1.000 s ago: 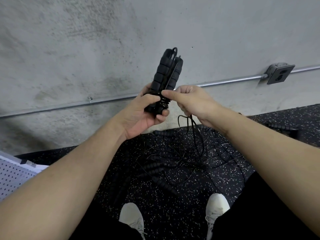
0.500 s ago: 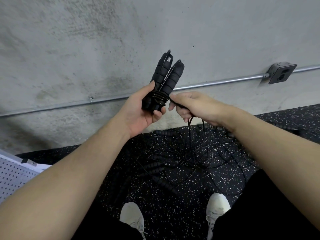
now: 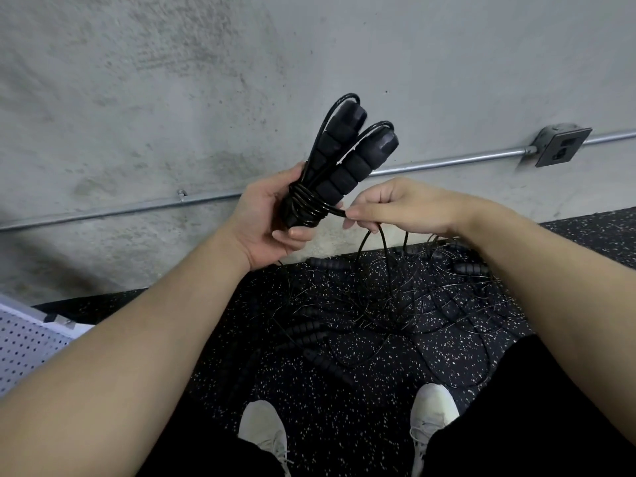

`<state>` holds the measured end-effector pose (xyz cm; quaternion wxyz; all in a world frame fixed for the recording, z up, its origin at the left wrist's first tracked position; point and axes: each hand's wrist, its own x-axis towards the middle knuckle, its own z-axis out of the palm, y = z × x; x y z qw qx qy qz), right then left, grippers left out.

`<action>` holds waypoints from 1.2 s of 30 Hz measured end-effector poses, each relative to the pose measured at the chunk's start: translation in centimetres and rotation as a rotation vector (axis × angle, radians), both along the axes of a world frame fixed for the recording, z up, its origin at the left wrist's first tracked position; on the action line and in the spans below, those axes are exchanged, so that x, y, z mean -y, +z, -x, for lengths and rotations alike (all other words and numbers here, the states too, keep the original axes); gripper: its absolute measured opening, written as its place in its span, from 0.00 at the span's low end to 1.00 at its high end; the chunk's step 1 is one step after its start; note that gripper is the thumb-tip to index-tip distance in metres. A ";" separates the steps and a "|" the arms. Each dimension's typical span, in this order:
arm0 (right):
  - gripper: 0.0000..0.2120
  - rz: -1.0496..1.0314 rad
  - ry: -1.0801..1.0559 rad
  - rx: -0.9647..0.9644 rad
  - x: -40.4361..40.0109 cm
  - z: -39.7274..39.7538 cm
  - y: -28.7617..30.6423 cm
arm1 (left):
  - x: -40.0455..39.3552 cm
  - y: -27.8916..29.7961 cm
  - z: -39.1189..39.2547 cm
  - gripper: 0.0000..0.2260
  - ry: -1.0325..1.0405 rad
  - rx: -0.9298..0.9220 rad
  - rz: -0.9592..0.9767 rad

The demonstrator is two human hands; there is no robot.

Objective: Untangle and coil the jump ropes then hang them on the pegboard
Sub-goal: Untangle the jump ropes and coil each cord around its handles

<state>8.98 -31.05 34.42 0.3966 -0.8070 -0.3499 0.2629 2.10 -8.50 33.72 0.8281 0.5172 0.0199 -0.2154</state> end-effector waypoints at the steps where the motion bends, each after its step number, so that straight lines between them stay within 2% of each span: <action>1: 0.19 0.007 0.020 0.014 0.0 -0.1 0.1 | -0.4 -0.1 -0.1 0.20 -0.008 -0.004 -0.007; 2: 0.15 0.029 0.035 0.044 0.0 -0.3 -0.1 | -0.6 -0.1 0.0 0.19 -0.016 -0.006 -0.020; 5: 0.11 0.067 0.023 0.185 -0.3 -0.5 -0.9 | -0.7 0.3 0.4 0.13 -0.031 -0.012 -0.139; 7: 0.05 0.033 -0.007 0.268 -0.2 -0.6 -1.0 | -0.7 0.7 0.7 0.14 -0.084 -0.015 -0.273; 9: 0.15 0.100 -0.022 0.361 0.0 -1.0 -0.8 | -0.9 0.7 0.8 0.17 -0.191 0.036 -0.405; 11: 0.17 0.188 -0.038 0.343 -0.1 -1.4 -1.2 | -0.9 0.4 0.8 0.13 -0.261 0.078 -0.537; 14: 0.05 0.239 -0.009 0.251 -0.8 -1.1 -1.7 | -0.8 0.0 0.7 0.05 -0.339 0.091 -0.743; 17: 0.05 0.252 0.026 0.282 -1.3 -1.1 -2.0 | -0.6 -0.3 0.6 0.11 -0.366 0.103 -0.929; 19: 0.04 0.248 0.011 0.302 -1.5 -1.2 -2.0 | -0.3 -0.4 0.6 0.12 -0.319 0.108 -0.991; 22: 0.03 0.225 -0.042 0.362 -1.9 -1.1 -2.1 | 0.4 -0.4 0.2 0.20 -0.291 0.114 -1.101; 24: 0.03 0.243 -0.059 0.409 -2.5 -0.5 -1.8 | 0.9 -0.4 -0.2 0.22 -0.310 0.199 -1.270; 27: 0.04 0.270 -0.091 0.477 -3.4 0.0 -1.6 | 1.7 -0.5 -0.5 0.18 -0.305 0.363 -1.563; 31: 0.05 0.169 -0.155 0.454 -3.8 0.2 -1.5 | 2.2 -1.3 -1.0 0.13 -0.089 0.355 -1.544; 33: 0.11 0.133 -0.182 0.418 -3.6 0.1 -1.5 | 2.2 -1.7 -1.2 0.13 0.052 0.407 -1.590; 35: 0.20 0.167 -0.184 0.372 -3.3 -0.1 -1.5 | 1.9 -2.1 -1.2 0.12 0.152 0.396 -1.519; 36: 0.22 0.204 -0.178 0.350 -2.9 -0.2 -1.6 | 1.7 -2.2 -1.1 0.15 0.177 0.390 -1.483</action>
